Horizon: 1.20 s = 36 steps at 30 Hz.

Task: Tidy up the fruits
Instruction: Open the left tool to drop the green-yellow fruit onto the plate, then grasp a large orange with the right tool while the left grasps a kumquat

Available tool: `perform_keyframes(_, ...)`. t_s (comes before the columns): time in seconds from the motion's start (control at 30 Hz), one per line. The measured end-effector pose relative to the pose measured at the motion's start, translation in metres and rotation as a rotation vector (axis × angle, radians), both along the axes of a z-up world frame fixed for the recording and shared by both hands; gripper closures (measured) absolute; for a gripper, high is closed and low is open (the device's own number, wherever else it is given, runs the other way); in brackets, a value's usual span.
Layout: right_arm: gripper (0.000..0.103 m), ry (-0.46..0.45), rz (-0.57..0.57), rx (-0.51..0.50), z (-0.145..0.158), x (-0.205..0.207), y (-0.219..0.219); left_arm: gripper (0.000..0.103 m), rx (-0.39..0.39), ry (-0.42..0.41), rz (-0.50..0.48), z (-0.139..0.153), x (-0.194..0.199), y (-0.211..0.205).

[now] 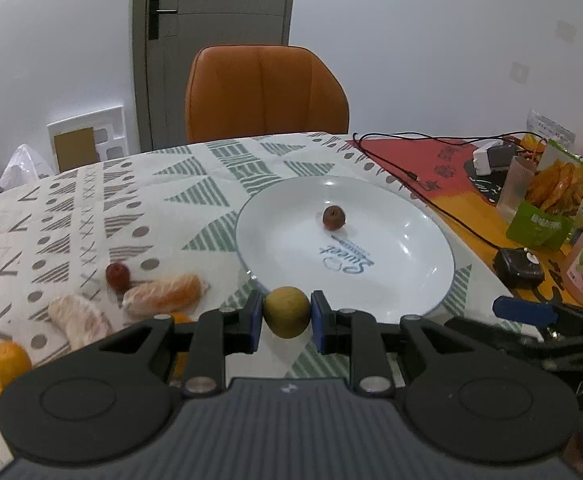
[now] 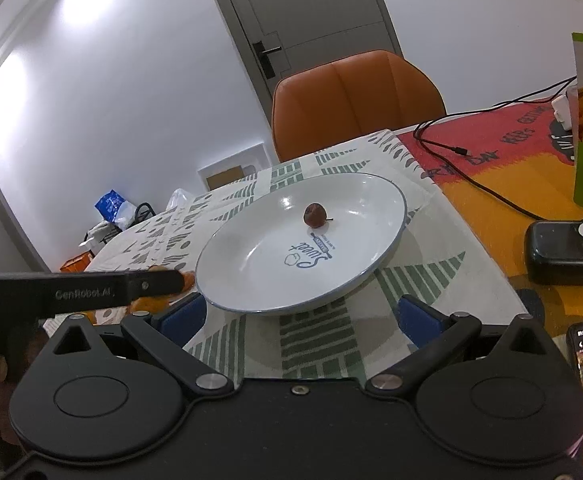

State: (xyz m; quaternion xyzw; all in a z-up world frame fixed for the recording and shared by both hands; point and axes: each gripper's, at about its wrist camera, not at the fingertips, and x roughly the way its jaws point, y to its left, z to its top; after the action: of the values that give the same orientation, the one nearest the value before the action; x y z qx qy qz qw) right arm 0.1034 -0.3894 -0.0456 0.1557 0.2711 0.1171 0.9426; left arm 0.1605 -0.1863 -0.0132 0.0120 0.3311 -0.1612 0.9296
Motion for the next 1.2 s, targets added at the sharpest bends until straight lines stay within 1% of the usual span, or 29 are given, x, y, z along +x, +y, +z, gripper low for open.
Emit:
perform_keyframes(0.23, 0.0, 0.003, -0.005, -0.008, 0.005, 0.006, -0.004, 0.079, -0.006, -0.005, -0.018, 0.005, 0.012, -0.011)
perform_keyframes(0.43, 0.0, -0.001, 0.002, -0.012, 0.01, 0.011, -0.004, 0.079, -0.003, -0.034, -0.02, 0.014, 0.019, -0.018)
perform_keyframes(0.5, 0.0, -0.003, 0.005, -0.018, 0.011, 0.012, -0.003, 0.072, -0.006, -0.067, -0.008, 0.019, 0.019, -0.017)
perform_keyframes(0.53, 0.0, -0.003, 0.006, -0.018, 0.011, 0.013, -0.002, 0.066, 0.003, -0.074, -0.001, 0.021, 0.019, -0.017)
perform_keyframes(0.57, 0.0, 0.0, 0.007, -0.017, 0.011, 0.013, -0.001, 0.058, 0.015, -0.075, 0.009, 0.021, 0.019, -0.015)
perform_keyframes(0.6, 0.0, 0.002, 0.009, -0.017, 0.011, 0.013, 0.0, 0.054, 0.023, -0.074, 0.022, 0.021, 0.019, -0.013)
perform_keyframes(0.77, 0.0, 0.004, 0.029, -0.024, 0.011, 0.015, 0.008, 0.037, 0.011, -0.068, 0.062, 0.021, 0.016, 0.005)
perform_keyframes(0.87, 0.0, 0.002, 0.047, -0.031, 0.013, 0.016, 0.016, 0.031, 0.012, -0.076, 0.091, 0.022, 0.013, 0.017)
perform_keyframes(1.0, 0.0, -0.001, 0.073, -0.041, 0.016, 0.017, 0.028, 0.027, 0.011, -0.075, 0.126, 0.024, 0.008, 0.033)
perform_keyframes(1.03, 0.0, -0.003, 0.078, -0.043, 0.016, 0.017, 0.031, 0.025, 0.012, -0.078, 0.133, 0.025, 0.007, 0.037)
perform_keyframes(1.13, 0.0, -0.006, 0.096, -0.047, 0.018, 0.017, 0.04, 0.015, 0.027, -0.087, 0.17, 0.027, 0.002, 0.05)
perform_keyframes(1.2, 0.0, -0.009, 0.107, -0.051, 0.019, 0.016, 0.046, 0.013, 0.032, -0.101, 0.203, 0.029, -0.002, 0.06)
